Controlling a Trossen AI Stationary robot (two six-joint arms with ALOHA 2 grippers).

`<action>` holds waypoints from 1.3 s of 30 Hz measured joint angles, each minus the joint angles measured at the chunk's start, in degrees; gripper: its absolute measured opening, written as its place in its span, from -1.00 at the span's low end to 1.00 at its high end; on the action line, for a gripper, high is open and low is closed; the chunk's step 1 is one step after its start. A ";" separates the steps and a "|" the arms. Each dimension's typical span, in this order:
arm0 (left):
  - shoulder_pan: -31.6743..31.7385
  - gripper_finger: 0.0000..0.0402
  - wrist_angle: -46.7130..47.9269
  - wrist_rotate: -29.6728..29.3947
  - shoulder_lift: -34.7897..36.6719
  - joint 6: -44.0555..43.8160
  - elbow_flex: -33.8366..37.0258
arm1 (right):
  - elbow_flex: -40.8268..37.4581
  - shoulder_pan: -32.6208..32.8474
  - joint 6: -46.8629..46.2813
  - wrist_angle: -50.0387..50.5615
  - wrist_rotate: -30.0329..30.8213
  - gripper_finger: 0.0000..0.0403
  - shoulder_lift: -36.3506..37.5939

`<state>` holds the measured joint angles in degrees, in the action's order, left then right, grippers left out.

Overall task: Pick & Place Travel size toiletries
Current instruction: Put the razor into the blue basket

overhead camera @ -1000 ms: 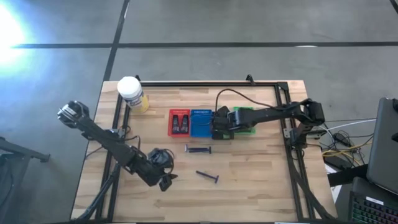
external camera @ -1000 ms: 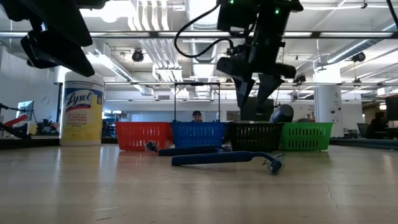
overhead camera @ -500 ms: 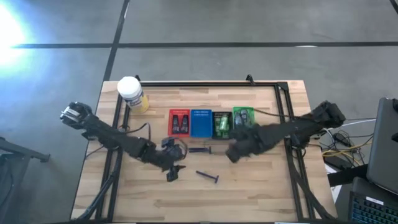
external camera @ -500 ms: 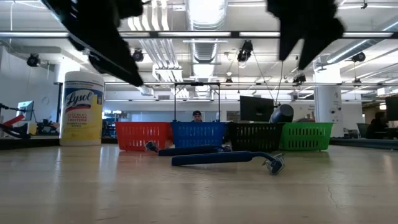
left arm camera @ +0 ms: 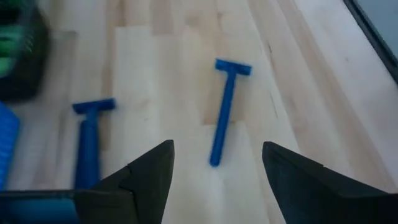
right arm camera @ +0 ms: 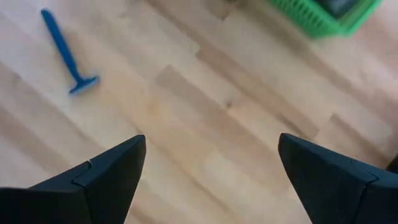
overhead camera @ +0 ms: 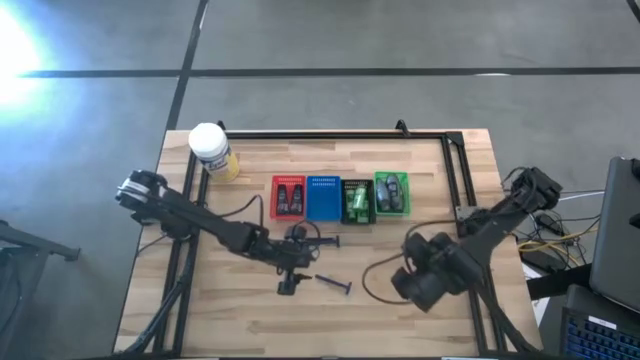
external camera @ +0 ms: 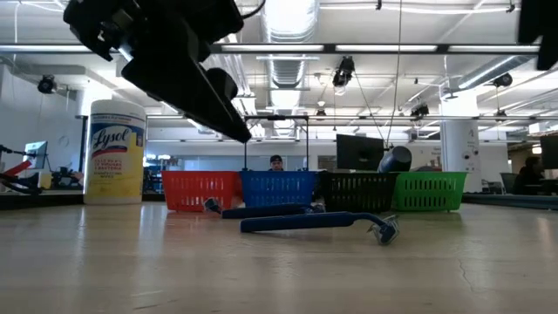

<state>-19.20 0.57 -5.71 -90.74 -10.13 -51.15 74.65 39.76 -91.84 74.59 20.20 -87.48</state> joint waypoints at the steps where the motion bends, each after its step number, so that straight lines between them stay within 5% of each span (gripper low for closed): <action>1: 0.00 0.25 0.09 0.97 -0.83 0.00 -0.54 | 0.00 0.96 -1.24 -0.02 -0.25 0.81 0.00; 16: 0.00 0.25 -0.05 8.44 -12.07 3.85 -10.81 | -0.09 6.90 -15.53 -1.24 -1.29 0.81 -1.87; 39: 1.40 0.24 0.17 9.11 -17.75 12.04 -11.50 | -0.11 7.86 -11.33 -4.79 -3.70 0.81 -3.21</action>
<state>-17.80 0.75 3.40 -108.50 1.91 -62.65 74.54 47.62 -103.17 69.80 16.49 -90.70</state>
